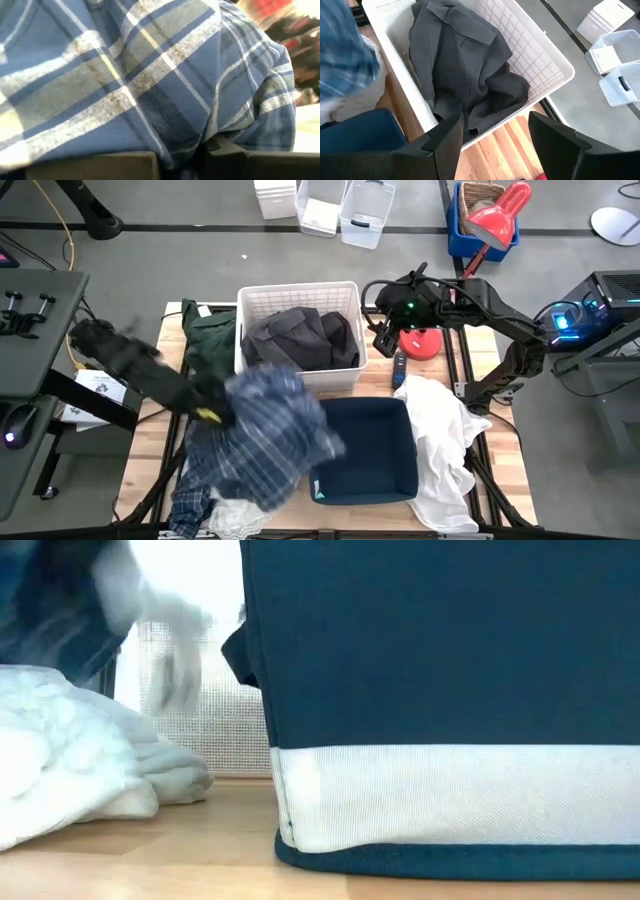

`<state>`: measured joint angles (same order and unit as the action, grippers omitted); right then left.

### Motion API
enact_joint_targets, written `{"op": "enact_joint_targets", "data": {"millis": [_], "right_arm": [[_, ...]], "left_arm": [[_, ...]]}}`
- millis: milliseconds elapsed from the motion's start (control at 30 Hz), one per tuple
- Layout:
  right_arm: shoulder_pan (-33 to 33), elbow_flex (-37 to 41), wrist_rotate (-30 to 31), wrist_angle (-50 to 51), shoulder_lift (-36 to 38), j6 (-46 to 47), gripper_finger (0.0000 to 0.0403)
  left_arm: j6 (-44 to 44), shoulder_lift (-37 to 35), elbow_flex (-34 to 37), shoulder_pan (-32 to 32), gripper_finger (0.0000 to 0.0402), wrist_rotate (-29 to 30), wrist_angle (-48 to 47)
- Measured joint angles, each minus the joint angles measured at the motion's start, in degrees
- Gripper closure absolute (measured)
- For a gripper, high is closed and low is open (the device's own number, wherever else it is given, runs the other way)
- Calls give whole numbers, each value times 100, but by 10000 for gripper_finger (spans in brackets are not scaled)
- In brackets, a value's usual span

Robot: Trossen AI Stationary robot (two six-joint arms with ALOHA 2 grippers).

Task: Sort clothes
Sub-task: Put the blue polo into the white laundry bin

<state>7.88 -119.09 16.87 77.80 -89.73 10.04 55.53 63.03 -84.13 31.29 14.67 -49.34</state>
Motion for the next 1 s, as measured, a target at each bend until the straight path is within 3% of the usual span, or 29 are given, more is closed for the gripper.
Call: {"op": "enact_joint_targets", "data": {"millis": [200,367,467,600,867,1000], "right_arm": [[0,0,109,-101,0,0,182],[0,0,227,-268,-2,17,182],[0,0,236,-310,-2,24,182],[0,0,280,-319,-2,160,182],[0,0,646,-317,-2,179,182],[2,0,701,-315,-2,201,182]], "left_arm": [[-2849,49,-1486,-442,373,1657,1026],[-5720,367,-2030,-1303,373,2100,2909],[-6985,546,-2220,-1904,373,2118,3739],[-7324,661,-2358,-2594,373,2101,3861],[-7597,1236,-2355,-3655,373,2254,3111],[-7653,1802,-2357,-4156,373,2462,2208]]}}
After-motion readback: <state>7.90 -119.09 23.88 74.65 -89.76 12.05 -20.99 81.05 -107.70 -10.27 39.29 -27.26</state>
